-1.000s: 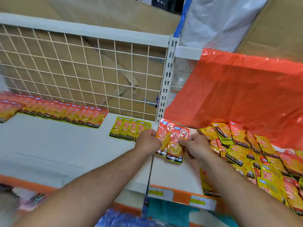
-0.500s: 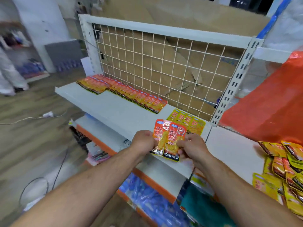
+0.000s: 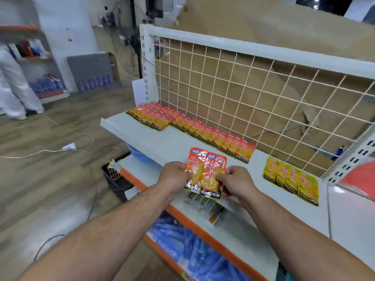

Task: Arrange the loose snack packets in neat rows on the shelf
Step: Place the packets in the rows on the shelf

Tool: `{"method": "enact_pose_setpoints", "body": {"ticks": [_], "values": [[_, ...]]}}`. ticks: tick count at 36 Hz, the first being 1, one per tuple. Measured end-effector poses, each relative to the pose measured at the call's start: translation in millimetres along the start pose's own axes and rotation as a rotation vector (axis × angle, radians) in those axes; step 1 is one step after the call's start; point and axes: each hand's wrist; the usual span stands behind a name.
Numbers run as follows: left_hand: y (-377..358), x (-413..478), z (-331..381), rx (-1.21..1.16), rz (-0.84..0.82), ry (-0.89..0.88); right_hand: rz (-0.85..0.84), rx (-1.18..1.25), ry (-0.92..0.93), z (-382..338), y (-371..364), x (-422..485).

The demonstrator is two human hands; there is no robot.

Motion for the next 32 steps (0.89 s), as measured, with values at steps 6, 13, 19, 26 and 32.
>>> {"method": "enact_pose_setpoints", "body": {"ticks": [6,13,19,26,32], "values": [[56,39,4,0.021,-0.005,-0.012,-0.009,0.049,-0.023,-30,-50,28],[85,98,8,0.066,-0.003,0.012,-0.011,0.047,-0.028,-57,-81,73],[92,157,18,0.116,0.032,0.012,-0.016,0.038,-0.008,-77,-97,126],[98,223,37,0.255,0.051,0.003,0.004,0.052,-0.036,-95,-106,184],[98,267,41,0.297,0.033,0.013,0.023,0.041,-0.076,-104,-111,212]]}}
Point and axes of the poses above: each hand's wrist, its own x-axis towards the middle knuckle, its own y-axis out of the back of the hand, z = x × y, and after that the axes turned 2 degrees about -x, right-handed
